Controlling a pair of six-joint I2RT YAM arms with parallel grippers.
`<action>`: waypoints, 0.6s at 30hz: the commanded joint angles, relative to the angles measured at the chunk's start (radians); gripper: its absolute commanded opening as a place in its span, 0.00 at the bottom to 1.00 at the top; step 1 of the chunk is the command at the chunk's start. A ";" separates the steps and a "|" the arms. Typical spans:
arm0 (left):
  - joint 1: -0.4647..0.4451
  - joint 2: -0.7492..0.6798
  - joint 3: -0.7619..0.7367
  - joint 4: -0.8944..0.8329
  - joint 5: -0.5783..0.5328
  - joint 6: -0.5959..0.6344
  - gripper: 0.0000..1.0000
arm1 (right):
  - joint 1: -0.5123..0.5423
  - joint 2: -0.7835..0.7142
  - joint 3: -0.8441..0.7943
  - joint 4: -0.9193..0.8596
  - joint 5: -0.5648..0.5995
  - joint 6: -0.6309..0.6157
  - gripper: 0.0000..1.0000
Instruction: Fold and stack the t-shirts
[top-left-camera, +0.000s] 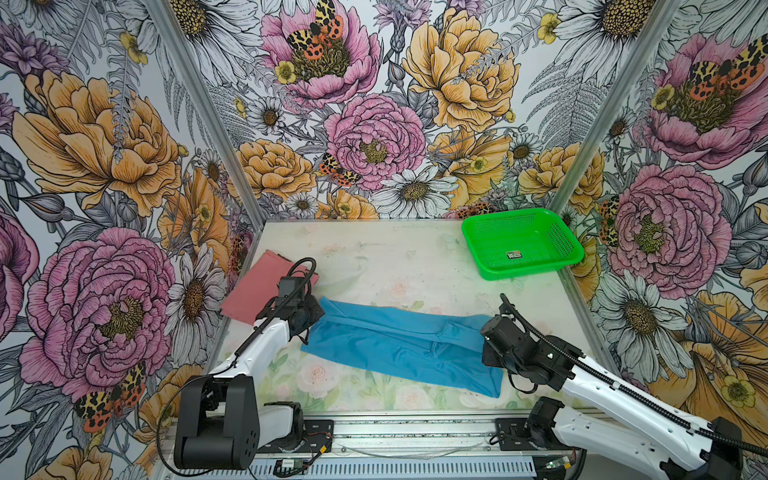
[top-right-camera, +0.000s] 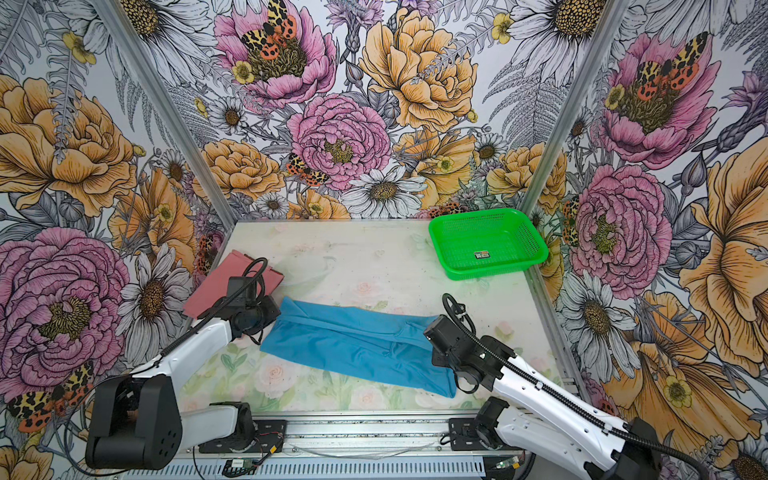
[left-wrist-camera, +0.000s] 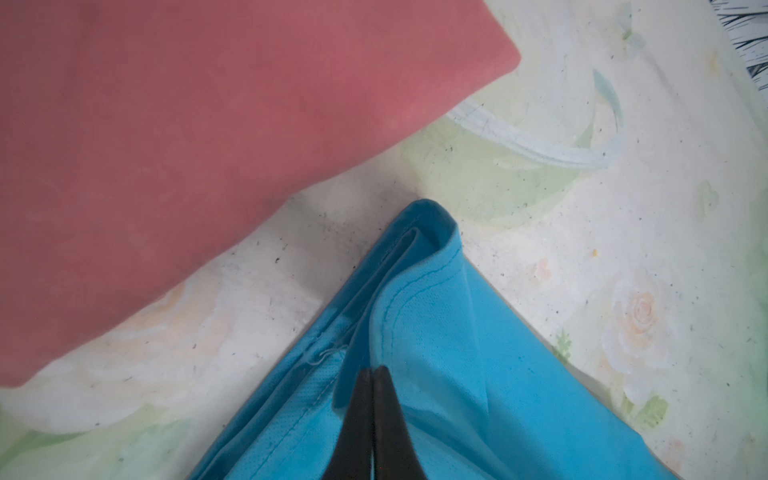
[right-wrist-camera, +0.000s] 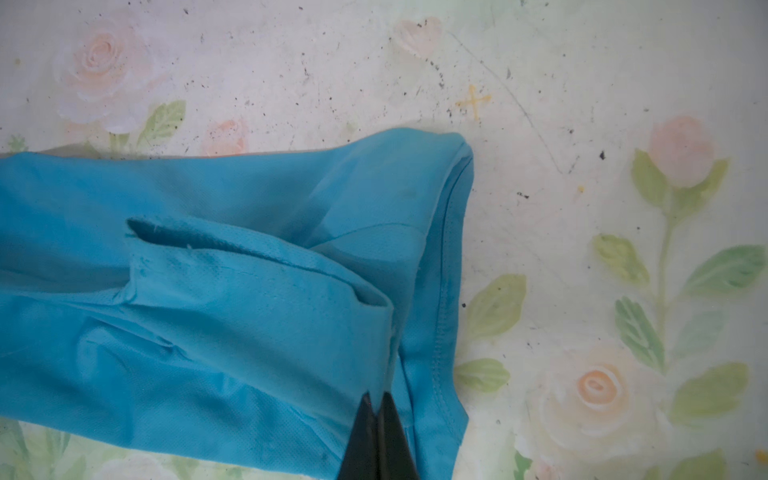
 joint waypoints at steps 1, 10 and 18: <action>0.017 -0.045 -0.026 -0.020 -0.028 -0.002 0.00 | 0.057 -0.008 -0.036 -0.044 0.063 0.116 0.00; 0.042 -0.085 -0.064 -0.044 -0.034 0.006 0.00 | 0.160 0.012 -0.082 -0.067 0.073 0.197 0.00; 0.043 -0.098 -0.069 -0.050 -0.005 0.002 0.55 | 0.247 0.060 -0.029 -0.085 0.084 0.202 0.31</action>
